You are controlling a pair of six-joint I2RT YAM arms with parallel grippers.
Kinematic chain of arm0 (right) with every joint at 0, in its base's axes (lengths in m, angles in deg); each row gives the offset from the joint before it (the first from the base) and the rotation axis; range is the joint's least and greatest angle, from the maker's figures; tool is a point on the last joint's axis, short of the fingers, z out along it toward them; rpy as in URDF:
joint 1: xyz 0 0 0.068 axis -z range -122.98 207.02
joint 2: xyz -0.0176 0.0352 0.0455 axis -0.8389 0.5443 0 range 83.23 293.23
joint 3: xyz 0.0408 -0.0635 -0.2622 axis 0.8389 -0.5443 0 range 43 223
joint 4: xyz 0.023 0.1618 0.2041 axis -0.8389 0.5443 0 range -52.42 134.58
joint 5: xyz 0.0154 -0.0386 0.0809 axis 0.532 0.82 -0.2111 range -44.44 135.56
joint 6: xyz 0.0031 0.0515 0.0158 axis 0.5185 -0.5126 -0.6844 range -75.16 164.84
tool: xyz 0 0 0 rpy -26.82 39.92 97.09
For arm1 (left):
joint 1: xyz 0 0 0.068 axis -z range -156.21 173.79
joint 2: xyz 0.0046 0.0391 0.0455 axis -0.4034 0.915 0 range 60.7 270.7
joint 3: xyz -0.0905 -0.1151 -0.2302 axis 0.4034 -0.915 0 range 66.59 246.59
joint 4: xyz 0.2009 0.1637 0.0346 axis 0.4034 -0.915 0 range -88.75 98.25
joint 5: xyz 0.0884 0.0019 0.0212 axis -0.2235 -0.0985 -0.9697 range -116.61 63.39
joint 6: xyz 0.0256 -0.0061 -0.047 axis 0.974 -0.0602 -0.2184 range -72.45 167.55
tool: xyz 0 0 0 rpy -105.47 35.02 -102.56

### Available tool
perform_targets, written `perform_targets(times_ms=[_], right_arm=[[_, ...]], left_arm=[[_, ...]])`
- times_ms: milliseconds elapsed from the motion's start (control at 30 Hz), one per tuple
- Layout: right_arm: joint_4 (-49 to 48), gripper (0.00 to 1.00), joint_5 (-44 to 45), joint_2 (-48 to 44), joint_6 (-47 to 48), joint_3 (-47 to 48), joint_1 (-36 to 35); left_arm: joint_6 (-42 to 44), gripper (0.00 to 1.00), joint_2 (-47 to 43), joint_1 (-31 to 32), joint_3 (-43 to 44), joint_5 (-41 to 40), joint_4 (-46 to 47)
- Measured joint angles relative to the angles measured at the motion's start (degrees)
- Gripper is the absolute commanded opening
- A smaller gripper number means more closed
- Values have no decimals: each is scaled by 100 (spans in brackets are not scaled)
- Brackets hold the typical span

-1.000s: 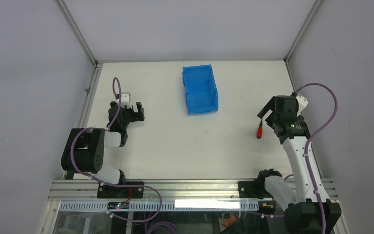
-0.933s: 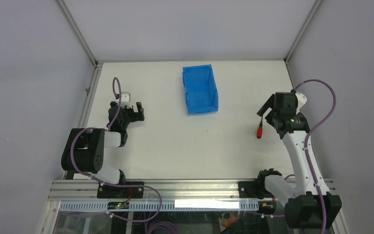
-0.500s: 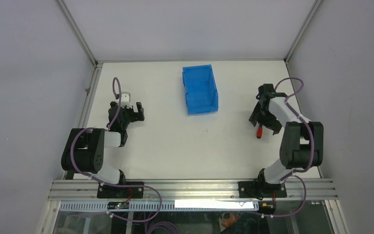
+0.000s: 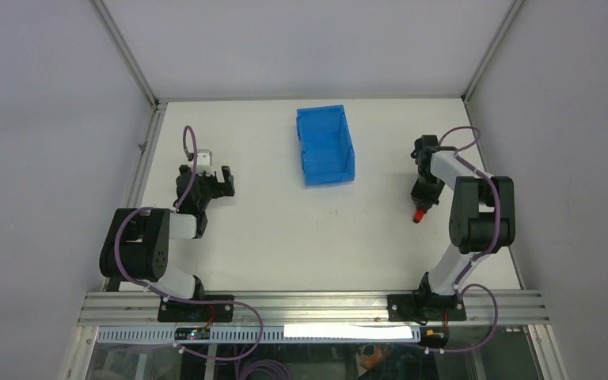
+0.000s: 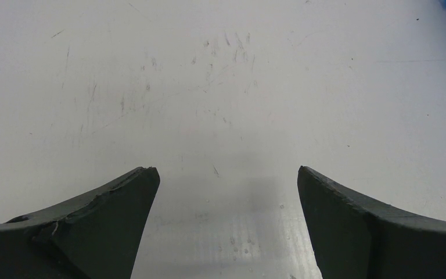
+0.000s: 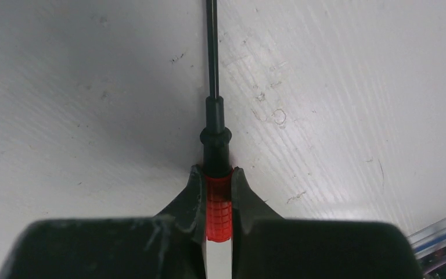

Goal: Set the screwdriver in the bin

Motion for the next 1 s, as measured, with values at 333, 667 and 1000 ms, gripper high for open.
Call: perform_targets(times_ms=[333, 667, 1000], right_arm=[[348, 0, -48, -741, 4, 109, 4], [876, 0, -42, -1038, 313, 2197, -1078], [673, 0, -522, 275, 1700, 4555, -3228]], left_arm=[[0, 99, 0, 0, 0, 0, 0], [0, 99, 0, 0, 0, 0, 0], [0, 99, 0, 0, 0, 0, 0]])
